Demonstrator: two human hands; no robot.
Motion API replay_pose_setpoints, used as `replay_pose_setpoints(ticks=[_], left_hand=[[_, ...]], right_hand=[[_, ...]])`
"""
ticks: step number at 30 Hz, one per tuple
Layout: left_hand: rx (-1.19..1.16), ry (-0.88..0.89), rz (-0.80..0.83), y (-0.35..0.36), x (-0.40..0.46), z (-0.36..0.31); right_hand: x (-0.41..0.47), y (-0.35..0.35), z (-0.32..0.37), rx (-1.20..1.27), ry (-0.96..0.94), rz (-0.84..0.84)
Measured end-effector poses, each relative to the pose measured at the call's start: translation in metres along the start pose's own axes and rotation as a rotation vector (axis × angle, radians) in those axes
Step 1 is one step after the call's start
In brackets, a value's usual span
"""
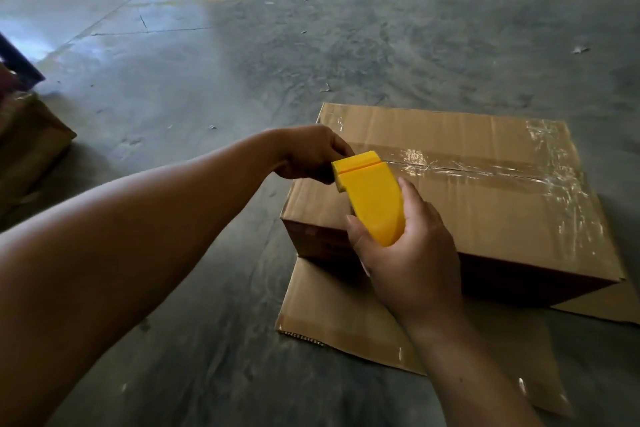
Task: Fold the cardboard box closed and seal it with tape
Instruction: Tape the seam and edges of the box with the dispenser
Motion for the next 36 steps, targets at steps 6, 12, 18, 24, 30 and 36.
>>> replay_pose_setpoints(ticks=[6,12,18,24,30,36], left_hand=[[0.166,0.087,-0.001,-0.057,0.033,-0.022],[0.349,0.187,-0.001,-0.114,0.091,-0.047],[0.584,0.315,0.015,-0.116,0.138,-0.062],[0.543,0.398,-0.132,-0.152,0.151,-0.053],[0.527,0.413,-0.141,-0.147,0.16,-0.057],[0.436,0.354,-0.191,-0.149,0.162,-0.037]], right_hand=[[0.044,0.035,0.028,0.011,0.102,-0.019],[0.064,0.074,0.047,0.007,0.261,0.04],[0.096,0.099,0.062,0.004,0.32,0.024],[0.119,0.105,0.067,-0.044,0.3,-0.003],[0.128,0.101,0.06,-0.041,0.316,-0.007],[0.133,0.104,0.057,-0.067,0.32,0.035]])
Point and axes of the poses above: each hand's wrist, its own x-axis towards the middle knuckle, its own y-axis out of the palm, z = x × y, the point moved 9 cm from there along x, towards the middle knuckle, and after that the axes turned 9 degrees about -x, right-handed, at the moved point
